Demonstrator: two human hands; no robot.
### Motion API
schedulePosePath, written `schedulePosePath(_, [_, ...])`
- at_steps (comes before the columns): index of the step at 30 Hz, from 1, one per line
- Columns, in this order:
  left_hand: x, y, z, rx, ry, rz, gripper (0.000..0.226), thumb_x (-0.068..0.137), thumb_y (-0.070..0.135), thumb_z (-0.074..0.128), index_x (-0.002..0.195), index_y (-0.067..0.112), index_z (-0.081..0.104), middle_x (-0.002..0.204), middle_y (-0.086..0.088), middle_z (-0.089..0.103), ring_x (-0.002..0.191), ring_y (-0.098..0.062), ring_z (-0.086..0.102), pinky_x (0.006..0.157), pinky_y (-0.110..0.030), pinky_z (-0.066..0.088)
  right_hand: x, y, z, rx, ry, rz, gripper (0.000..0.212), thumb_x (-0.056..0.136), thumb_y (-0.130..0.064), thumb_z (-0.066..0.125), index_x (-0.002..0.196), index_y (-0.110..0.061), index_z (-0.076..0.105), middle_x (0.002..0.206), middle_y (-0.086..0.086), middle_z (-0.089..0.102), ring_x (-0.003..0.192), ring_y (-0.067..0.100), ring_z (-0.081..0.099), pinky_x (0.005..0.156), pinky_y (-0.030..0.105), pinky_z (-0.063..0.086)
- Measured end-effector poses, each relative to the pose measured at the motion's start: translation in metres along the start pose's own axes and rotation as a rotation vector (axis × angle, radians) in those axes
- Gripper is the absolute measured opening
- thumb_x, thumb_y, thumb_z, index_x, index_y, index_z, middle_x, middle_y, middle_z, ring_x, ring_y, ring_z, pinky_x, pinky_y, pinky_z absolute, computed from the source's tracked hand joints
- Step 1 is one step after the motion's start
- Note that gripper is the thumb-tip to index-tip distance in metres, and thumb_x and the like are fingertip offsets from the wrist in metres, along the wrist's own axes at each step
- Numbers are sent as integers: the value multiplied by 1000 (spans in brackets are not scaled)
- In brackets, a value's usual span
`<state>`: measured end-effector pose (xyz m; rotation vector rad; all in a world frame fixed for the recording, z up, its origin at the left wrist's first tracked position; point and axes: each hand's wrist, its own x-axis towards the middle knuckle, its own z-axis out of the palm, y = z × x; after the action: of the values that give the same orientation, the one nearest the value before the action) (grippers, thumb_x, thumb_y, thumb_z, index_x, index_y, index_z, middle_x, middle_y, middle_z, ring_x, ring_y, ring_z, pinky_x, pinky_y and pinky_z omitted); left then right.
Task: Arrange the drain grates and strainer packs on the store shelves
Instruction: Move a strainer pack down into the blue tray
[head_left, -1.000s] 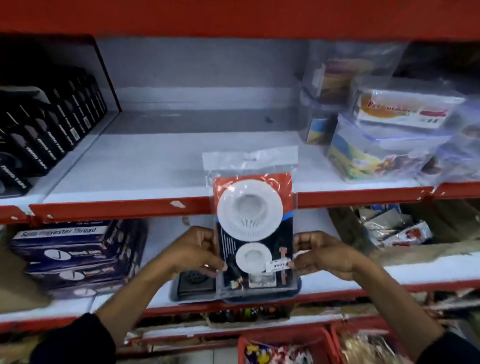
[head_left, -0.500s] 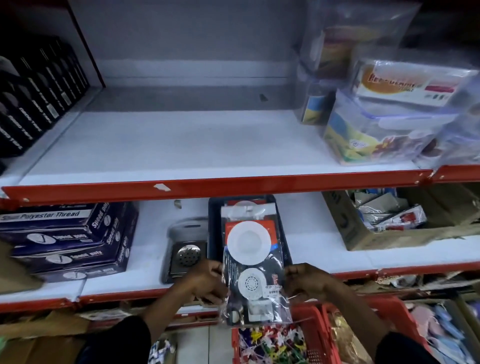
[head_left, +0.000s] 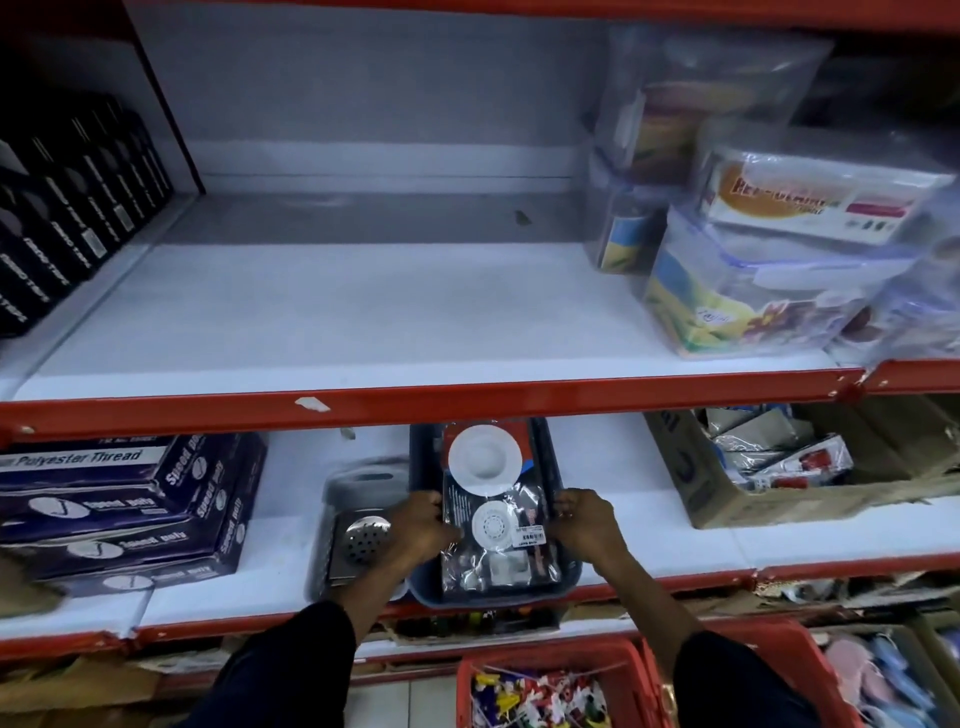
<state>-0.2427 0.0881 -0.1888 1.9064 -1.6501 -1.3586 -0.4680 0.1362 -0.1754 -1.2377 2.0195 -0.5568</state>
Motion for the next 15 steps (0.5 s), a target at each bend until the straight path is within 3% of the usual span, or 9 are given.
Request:
schedulePosePath(3, [5,0,7,36,37,36,28,80,22,79,104,19,65,110,-1,73,88,-16,63,76,-24,49,4,-5,11,-136,19,-50,16,83,-15,68,71,-8,61,75,11,70,75,26,68,51,16,38])
schedulePosePath(8, [13,1,18,23,81,38,54,83,22,75,132,15,55,120,-8,73,104,-26,69,78,-28,52,10,-8,31,-144,11,-29,15,88,-14,64,92,-1,69,100,21,74,96,34,69,72,27,46])
schedulePosePath(11, [14,-5,20,106,123,55,52,84,12,71,133,13,55,110,-9,76,80,-18,68,59,-17,47,14,-6,34,-164,15,-48,18,89,-13,63,101,-1,71,105,19,74,99,34,69,81,31,51])
schedulePosePath(12, [14,-7,20,112,126,59,51,83,10,71,132,13,56,108,-9,77,78,-17,69,59,-15,47,14,-6,34,-165,18,-54,17,89,-11,63,101,-2,71,105,19,75,99,33,69,81,30,51])
schedulePosePath(15, [14,-11,19,82,101,60,45,80,7,74,123,11,63,110,-10,77,97,-24,73,81,-28,56,15,-4,34,-168,21,-72,16,88,-10,63,101,-5,71,105,16,75,98,31,70,77,25,48])
